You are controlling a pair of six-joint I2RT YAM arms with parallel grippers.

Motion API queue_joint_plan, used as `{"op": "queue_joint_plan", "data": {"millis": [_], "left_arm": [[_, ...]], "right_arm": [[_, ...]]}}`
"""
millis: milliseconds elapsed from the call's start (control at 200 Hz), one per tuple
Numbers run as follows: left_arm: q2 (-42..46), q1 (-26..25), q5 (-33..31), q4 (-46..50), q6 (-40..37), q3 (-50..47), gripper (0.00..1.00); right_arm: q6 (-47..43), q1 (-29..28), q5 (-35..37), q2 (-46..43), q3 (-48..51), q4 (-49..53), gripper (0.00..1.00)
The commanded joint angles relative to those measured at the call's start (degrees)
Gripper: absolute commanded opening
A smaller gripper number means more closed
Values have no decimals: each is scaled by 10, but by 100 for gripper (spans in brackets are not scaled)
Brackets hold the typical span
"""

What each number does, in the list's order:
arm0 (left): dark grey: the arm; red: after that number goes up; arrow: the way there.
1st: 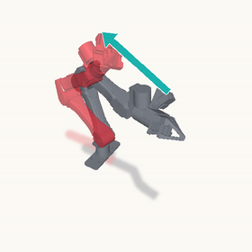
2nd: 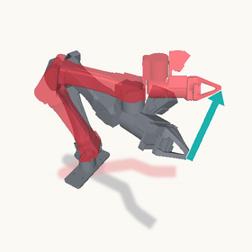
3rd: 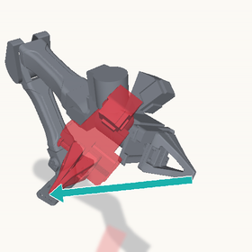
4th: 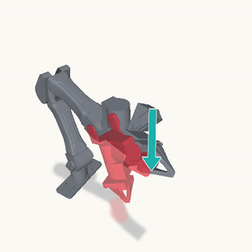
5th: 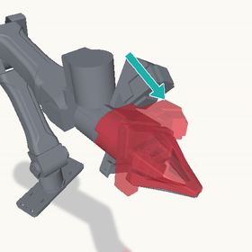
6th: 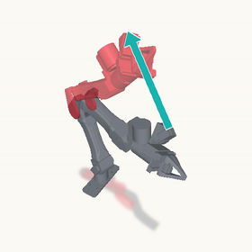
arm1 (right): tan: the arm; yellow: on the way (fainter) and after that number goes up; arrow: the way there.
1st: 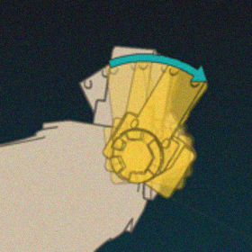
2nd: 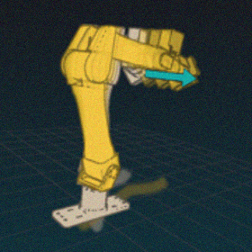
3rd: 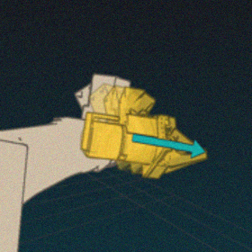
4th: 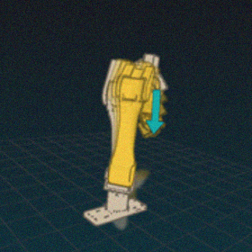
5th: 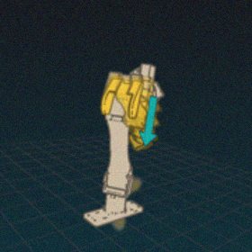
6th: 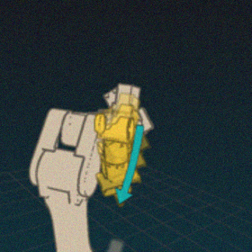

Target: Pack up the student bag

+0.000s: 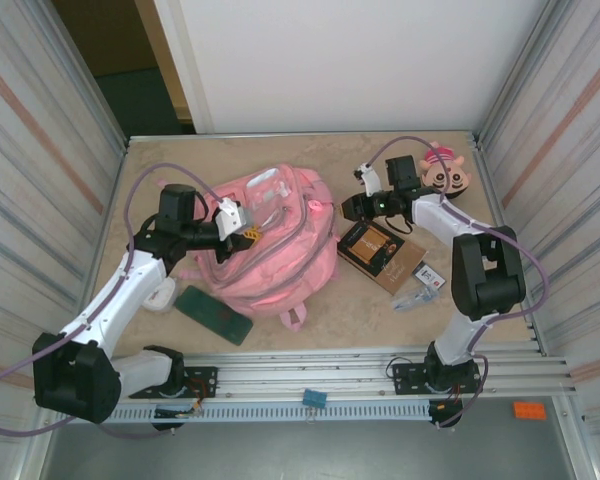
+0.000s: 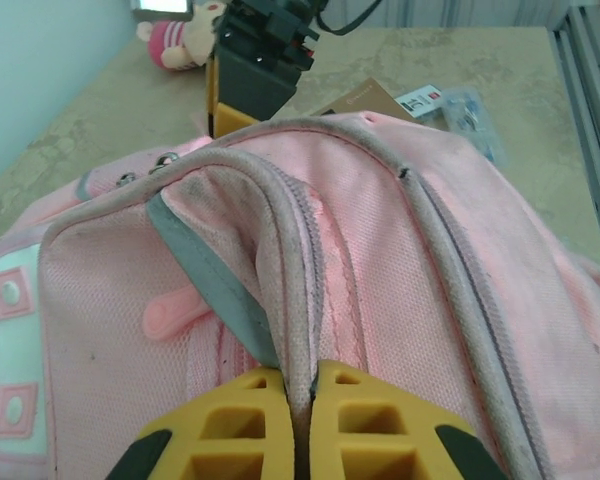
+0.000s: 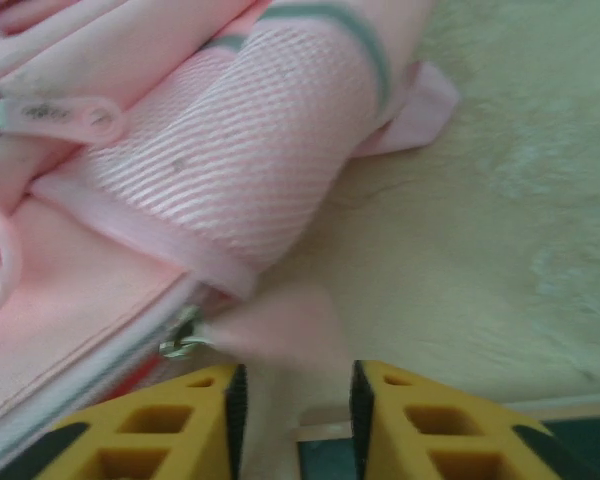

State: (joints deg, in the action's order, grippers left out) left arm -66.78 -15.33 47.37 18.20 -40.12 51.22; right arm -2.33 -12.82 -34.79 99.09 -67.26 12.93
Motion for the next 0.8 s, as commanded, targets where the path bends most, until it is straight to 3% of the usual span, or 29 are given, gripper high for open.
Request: {"op": "queue_joint_plan", "data": {"millis": [0,246,416,601,797], "left_arm": [[29,4,-6,-63,43,10,0],[19,4,12,-80,56,3,0],[16,6,35,-80,54,8,0],[10,7,65,-92,58,8,0],[13,7,74,-93,58,8,0]], "right_arm": [[-35,12,3,-62,22,23,43],[-47,2,-77,-229,141,99,48],[-31,-62,-76,-306,211,62,51],[-16,-83,-29,-293,239,-40,51],[-41,-85,-53,-240,212,-56,51]]}}
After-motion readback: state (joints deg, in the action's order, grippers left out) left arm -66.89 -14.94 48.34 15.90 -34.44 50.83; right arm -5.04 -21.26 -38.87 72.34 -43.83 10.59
